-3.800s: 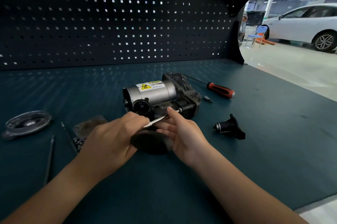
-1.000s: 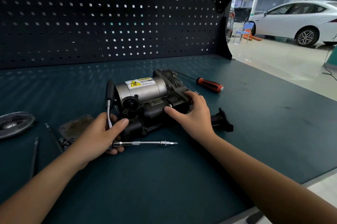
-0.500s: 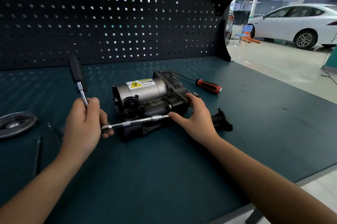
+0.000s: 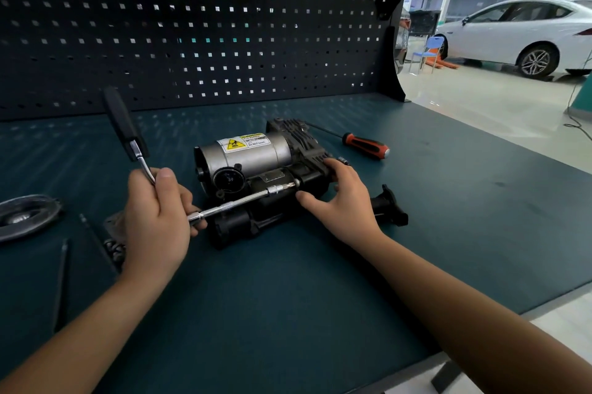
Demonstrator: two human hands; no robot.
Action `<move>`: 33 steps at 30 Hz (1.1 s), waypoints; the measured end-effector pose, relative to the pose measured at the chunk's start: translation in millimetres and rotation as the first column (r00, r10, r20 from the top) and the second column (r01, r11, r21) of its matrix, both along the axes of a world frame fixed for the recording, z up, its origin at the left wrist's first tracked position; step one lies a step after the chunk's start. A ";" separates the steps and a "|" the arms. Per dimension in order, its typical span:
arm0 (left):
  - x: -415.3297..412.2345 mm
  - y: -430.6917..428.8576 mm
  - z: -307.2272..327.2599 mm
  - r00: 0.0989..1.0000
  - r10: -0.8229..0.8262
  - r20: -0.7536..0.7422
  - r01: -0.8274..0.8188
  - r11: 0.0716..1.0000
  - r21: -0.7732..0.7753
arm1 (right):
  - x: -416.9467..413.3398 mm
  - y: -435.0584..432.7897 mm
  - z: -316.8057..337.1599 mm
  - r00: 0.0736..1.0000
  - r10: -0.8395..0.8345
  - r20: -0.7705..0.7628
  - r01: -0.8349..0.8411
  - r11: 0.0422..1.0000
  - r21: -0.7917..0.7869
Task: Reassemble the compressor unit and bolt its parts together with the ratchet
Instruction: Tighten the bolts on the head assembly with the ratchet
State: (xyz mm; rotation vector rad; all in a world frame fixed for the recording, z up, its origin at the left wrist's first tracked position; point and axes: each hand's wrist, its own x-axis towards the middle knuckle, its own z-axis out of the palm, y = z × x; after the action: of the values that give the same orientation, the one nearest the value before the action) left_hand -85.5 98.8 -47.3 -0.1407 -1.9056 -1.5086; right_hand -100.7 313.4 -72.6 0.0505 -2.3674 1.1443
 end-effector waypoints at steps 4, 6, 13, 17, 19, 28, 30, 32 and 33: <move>0.6 0.2 0.8 1.000 0.026 -0.007 -0.026 1.000 -0.016 | 0.9 0.0 1.0 1.000 0.001 0.010 -0.001 1.000 -0.009; 0.6 1.3 2.7 0.999 0.040 -0.010 -0.040 0.998 -0.043 | 1.3 -0.1 1.5 1.000 0.000 0.015 0.000 1.000 -0.017; -14.3 -0.2 5.0 0.961 0.029 0.274 -0.039 0.999 0.032 | 0.4 -2.6 2.9 1.000 -0.008 0.019 0.009 0.999 -0.053; -15.8 -2.1 2.4 0.899 -0.023 0.438 -0.031 0.993 0.115 | 0.3 -2.3 3.4 1.000 -0.011 0.017 0.012 0.998 -0.057; -17.5 1.8 2.1 0.831 -0.099 0.547 0.002 0.984 0.176 | 1.6 -1.9 3.9 1.000 0.004 0.028 -0.002 0.997 -0.071; -11.8 -0.9 -4.9 0.837 -0.088 0.541 -0.007 0.985 0.171 | 2.1 3.9 4.2 0.998 0.052 0.026 -0.051 0.998 -0.021; -11.0 -5.7 -5.8 0.842 -0.085 0.533 -0.030 0.979 0.202 | 1.1 4.4 4.3 0.999 0.051 0.019 -0.050 0.998 -0.030; -9.4 -8.8 -5.3 0.857 -0.090 0.507 -0.042 0.969 0.243 | 0.7 4.4 4.0 0.999 0.044 0.014 -0.044 0.999 -0.030; -8.7 -9.4 -4.3 0.866 -0.093 0.491 -0.045 0.964 0.262 | 0.8 4.2 4.1 0.999 0.039 0.010 -0.038 0.999 -0.029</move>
State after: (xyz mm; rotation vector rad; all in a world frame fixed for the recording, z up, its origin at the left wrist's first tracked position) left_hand -94.2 89.5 -51.6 0.3904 -2.0601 -1.9421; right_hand -99.9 317.7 -68.6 0.0807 -2.3677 1.1991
